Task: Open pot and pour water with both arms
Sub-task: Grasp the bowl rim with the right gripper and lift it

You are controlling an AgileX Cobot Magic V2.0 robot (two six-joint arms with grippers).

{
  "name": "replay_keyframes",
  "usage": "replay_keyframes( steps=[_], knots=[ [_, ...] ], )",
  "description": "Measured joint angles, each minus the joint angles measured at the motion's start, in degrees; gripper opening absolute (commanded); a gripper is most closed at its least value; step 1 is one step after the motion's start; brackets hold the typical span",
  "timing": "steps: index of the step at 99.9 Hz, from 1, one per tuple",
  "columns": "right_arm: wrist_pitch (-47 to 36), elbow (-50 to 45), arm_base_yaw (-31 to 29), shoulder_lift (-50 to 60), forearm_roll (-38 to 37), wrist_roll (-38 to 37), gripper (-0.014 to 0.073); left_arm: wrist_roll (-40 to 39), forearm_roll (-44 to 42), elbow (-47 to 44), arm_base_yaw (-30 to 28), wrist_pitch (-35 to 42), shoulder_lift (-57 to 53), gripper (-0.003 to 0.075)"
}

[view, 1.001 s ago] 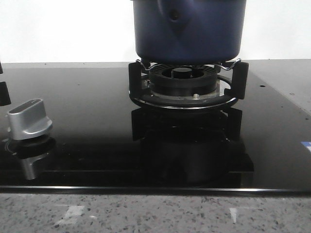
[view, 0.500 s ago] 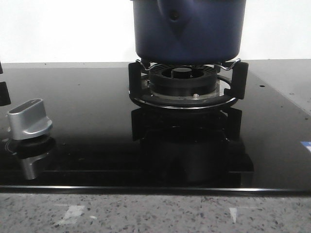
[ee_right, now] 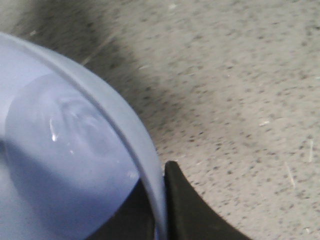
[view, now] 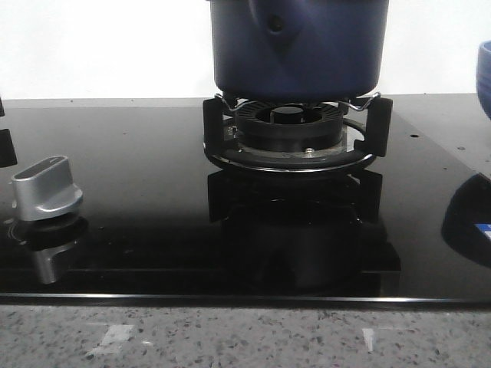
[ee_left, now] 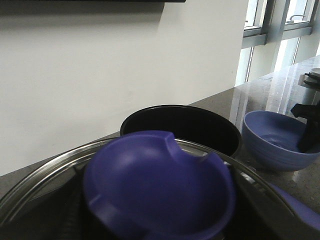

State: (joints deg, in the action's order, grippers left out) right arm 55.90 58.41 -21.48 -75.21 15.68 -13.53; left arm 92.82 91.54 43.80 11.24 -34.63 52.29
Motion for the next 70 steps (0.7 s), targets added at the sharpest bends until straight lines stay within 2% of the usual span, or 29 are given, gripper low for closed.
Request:
replay_keyframes(
  steps=[12, 26, 51, 70],
  knots=[
    [1.16, 2.21, 2.18, 0.26, 0.0, 1.69, -0.0065, 0.0, 0.0, 0.0, 0.0, 0.0, 0.0, 0.0253],
    [4.65, 8.96, 4.02, 0.26, -0.11, 2.92, -0.0065, 0.0, 0.0, 0.0, 0.0, 0.0, 0.0, 0.0253],
    [10.35, 26.37, 7.12, 0.26, -0.47, 3.26, -0.0065, 0.0, 0.0, 0.0, 0.0, 0.0, 0.0, 0.0253],
    [15.4, 39.69, 11.94, -2.44, -0.47, 3.38, -0.0065, 0.0, 0.0, 0.0, 0.0, 0.0, 0.0, 0.0253]
  ],
)
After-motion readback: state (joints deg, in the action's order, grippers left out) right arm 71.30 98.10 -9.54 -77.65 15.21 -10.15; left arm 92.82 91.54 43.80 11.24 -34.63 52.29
